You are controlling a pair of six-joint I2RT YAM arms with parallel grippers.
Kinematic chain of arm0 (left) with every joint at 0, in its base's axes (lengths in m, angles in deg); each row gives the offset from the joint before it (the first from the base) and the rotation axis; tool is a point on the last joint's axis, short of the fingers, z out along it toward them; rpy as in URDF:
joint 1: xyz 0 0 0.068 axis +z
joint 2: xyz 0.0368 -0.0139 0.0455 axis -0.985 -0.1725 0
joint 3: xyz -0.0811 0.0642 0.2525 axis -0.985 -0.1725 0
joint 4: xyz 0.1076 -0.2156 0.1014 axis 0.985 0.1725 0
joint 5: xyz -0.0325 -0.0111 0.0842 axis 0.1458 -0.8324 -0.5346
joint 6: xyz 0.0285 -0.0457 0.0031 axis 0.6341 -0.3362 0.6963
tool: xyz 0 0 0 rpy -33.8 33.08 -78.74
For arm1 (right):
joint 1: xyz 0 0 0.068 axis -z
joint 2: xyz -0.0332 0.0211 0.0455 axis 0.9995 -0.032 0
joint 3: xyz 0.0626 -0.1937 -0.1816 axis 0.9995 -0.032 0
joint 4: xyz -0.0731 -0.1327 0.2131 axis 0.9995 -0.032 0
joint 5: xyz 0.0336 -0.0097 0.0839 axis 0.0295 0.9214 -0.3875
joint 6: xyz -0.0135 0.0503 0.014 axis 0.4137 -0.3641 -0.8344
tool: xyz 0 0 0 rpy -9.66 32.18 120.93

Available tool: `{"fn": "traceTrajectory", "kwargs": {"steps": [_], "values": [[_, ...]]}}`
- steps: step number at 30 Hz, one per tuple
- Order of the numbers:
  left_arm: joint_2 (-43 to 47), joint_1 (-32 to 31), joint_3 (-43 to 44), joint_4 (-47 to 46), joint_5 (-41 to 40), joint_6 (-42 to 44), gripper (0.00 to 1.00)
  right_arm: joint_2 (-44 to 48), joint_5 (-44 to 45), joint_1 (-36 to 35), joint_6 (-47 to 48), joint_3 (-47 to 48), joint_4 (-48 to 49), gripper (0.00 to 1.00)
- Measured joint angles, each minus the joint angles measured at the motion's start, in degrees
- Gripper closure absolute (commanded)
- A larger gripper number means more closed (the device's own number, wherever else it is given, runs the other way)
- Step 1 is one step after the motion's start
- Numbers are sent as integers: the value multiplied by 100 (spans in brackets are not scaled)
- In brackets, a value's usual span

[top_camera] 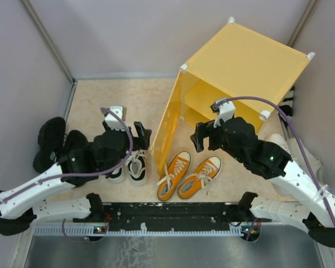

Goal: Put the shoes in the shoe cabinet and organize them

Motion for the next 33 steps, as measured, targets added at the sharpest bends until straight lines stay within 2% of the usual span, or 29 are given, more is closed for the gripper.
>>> {"fn": "traceTrajectory", "kwargs": {"steps": [4, 7, 11, 14, 23, 33], "values": [[-26, 157, -837, 586, -199, -883, 20, 96, -173, 0, -22, -96, 173, 11], [-61, 533, -1191, 835, -142, -1344, 26, 153, -291, 0, -50, -168, 308, 11], [-63, 1803, -1657, 769, 505, -1576, 32, 166, -450, 0, -55, -278, 459, 11], [-66, 2420, -2022, 761, 970, -1661, 33, 173, -568, 0, -63, -398, 581, 11], [-332, 2675, -2594, 883, 1884, -2157, 29, 249, -743, 0, -201, -911, 866, 11], [-59, 2688, -2885, 1117, 1862, -2612, 27, 302, -778, 0, -293, -1093, 970, 11]]}}
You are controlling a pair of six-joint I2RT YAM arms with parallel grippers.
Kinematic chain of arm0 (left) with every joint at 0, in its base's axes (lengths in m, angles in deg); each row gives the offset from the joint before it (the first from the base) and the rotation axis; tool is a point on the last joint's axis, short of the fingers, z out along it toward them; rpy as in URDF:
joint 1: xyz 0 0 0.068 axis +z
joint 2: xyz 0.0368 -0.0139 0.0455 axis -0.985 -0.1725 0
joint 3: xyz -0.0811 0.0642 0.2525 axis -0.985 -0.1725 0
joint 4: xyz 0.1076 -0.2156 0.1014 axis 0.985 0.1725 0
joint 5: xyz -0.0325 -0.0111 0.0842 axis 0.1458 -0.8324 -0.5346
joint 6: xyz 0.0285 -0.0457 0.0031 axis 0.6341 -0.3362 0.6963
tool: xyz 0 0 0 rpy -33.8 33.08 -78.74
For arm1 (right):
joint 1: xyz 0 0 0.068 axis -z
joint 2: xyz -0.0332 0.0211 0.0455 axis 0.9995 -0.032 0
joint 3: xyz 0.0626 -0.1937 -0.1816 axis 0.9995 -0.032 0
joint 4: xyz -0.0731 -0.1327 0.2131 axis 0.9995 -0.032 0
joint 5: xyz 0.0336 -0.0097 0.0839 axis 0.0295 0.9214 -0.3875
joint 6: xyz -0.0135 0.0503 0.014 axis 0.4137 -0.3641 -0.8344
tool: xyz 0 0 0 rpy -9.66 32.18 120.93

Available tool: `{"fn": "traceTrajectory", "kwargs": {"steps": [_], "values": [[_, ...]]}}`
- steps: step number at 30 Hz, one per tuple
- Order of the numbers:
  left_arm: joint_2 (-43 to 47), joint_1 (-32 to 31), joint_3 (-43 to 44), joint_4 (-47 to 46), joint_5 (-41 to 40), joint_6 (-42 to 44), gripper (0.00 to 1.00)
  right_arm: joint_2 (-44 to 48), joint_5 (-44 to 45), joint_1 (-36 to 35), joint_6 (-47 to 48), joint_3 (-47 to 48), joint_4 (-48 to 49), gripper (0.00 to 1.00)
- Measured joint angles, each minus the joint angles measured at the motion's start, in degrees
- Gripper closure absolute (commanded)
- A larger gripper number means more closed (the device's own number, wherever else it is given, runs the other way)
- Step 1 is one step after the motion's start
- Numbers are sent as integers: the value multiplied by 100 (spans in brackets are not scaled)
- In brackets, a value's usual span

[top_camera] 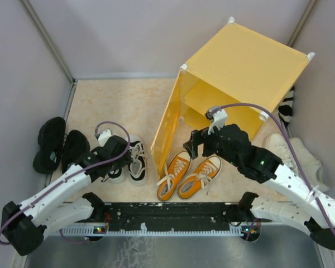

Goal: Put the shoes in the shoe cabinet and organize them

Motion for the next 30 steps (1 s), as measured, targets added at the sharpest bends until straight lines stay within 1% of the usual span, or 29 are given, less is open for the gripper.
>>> {"fn": "traceTrajectory", "kwargs": {"steps": [5, 10, 13, 15, 17, 19, 20, 22, 23, 24, 30], "values": [[249, 0, 0, 146, -28, -33, 23, -140, -31, 0, 2, 0, 59, 11], [306, 0, 50, 216, -186, 13, 22, -221, -96, 0, 2, 0, 105, 11], [271, 0, 13, 197, -216, 13, 25, -232, -111, 0, 4, 0, 173, 11], [197, 0, -118, 116, -216, 13, 29, -232, -114, 0, 7, 0, 192, 11], [55, 0, -299, 13, -214, 13, 36, -232, -111, 0, 9, 0, 188, 11], [-90, 0, -396, -118, -234, -9, 50, -232, -109, 0, 33, 0, 186, 11], [-160, 0, -400, -162, -238, -31, 59, -232, -107, 0, 42, 0, 184, 11], [-262, 2, -398, -197, -236, -39, 86, -232, -94, 0, 50, 0, 184, 11], [-297, 2, -398, -181, -227, -33, 97, -232, -90, 0, 50, 0, 184, 11], [-306, 2, -393, -160, -208, -46, 100, -232, -87, 0, 50, 0, 184, 11], [-144, 2, -232, 66, 116, -57, 100, -240, -87, 0, 50, 0, 192, 11]]}}
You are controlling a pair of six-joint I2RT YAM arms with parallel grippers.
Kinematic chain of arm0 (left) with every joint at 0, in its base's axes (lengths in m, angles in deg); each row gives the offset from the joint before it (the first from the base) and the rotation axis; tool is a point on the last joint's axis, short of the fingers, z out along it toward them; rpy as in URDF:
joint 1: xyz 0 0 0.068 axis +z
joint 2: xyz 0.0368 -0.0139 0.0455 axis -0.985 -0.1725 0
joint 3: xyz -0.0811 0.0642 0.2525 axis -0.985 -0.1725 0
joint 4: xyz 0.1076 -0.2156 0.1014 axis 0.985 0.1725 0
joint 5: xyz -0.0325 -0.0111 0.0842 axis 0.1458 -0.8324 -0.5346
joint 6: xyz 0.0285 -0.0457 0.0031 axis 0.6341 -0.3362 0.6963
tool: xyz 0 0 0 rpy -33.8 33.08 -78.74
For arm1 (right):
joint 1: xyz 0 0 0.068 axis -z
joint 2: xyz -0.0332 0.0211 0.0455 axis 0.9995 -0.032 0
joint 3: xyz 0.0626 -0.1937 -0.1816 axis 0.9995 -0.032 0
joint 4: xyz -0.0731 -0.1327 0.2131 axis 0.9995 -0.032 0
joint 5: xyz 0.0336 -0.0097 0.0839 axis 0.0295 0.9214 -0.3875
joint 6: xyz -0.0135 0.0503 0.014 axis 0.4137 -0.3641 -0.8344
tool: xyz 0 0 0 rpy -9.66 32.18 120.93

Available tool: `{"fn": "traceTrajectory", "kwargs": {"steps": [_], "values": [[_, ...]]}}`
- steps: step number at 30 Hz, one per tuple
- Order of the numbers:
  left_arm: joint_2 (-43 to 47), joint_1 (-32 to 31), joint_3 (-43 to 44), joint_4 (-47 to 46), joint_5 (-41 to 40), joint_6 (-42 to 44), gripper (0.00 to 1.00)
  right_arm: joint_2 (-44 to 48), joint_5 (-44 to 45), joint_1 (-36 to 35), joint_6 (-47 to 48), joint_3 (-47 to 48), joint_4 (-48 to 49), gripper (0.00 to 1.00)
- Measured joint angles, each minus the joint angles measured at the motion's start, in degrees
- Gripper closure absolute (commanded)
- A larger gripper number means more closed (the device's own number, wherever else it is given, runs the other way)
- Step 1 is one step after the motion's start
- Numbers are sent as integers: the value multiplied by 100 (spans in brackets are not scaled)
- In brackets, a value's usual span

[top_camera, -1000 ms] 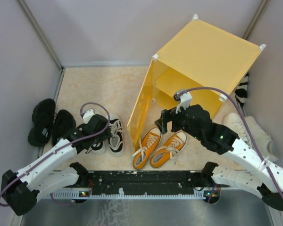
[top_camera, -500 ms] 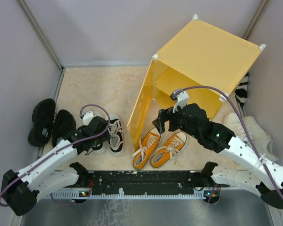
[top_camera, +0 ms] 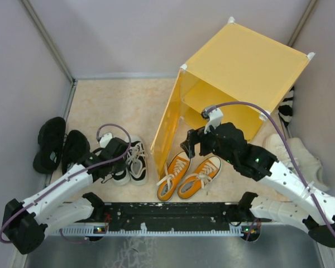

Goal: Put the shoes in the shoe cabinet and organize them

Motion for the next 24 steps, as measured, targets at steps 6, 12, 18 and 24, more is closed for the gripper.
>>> {"fn": "traceTrajectory", "kwargs": {"steps": [6, 12, 18, 24], "values": [[461, -2, 61, 256, 496, -83, 90, -70, 0, 0, 0, -31, 48, 10], [481, -7, 55, 227, 782, -90, 30, -177, -9, 0, 0, -90, 83, 10], [315, -7, 4, -68, 918, -24, 22, -214, -7, 0, 0, -90, 81, 10], [186, -7, -59, -356, 994, 33, 24, -216, -7, 0, -2, -90, 81, 10]]}}
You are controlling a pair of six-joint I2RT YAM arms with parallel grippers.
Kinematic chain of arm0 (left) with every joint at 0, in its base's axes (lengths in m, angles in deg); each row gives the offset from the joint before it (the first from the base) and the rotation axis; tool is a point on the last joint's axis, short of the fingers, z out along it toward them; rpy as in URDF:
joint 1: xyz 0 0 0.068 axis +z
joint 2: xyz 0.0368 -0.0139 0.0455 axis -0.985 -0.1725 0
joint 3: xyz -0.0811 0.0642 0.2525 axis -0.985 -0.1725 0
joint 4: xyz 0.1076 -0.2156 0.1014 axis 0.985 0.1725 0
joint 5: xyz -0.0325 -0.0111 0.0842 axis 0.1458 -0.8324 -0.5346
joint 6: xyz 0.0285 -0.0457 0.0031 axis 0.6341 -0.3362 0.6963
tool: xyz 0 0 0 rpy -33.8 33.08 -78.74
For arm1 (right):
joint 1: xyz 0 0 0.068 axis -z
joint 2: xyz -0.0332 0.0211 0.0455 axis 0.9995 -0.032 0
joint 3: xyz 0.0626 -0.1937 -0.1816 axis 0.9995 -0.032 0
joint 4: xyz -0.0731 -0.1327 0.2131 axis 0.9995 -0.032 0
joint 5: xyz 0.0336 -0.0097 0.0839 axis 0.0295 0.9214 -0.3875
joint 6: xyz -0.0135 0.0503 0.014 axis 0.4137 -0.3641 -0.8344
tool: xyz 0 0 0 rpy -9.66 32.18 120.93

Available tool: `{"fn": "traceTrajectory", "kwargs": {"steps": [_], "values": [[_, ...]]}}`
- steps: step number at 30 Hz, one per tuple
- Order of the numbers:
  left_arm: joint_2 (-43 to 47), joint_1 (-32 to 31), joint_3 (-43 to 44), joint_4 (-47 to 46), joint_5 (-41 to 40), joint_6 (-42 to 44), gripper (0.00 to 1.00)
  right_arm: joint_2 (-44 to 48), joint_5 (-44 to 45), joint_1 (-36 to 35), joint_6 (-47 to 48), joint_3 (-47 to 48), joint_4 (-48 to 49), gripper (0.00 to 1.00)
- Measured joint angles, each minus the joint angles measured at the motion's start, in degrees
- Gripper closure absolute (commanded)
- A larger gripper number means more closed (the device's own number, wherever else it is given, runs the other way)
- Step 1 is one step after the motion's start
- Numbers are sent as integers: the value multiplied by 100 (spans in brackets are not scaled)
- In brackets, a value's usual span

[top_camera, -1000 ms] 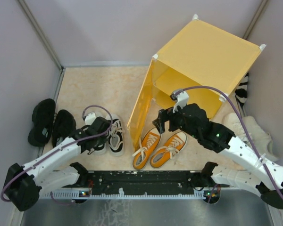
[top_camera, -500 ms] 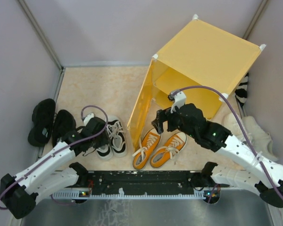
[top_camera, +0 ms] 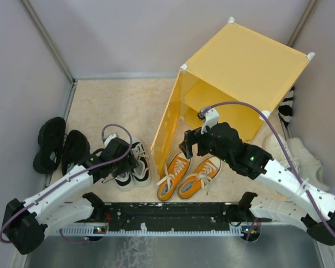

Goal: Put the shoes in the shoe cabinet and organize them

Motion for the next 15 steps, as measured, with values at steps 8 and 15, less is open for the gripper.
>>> {"fn": "traceTrajectory", "kwargs": {"steps": [8, 15], "values": [[-245, 0, -466, -420, 92, 0, 36, -4, 0, 0, 0, -96, 46, 10], [-409, 0, -629, -605, -52, 85, 100, -4, -11, 0, 0, -214, 35, 10]]}}
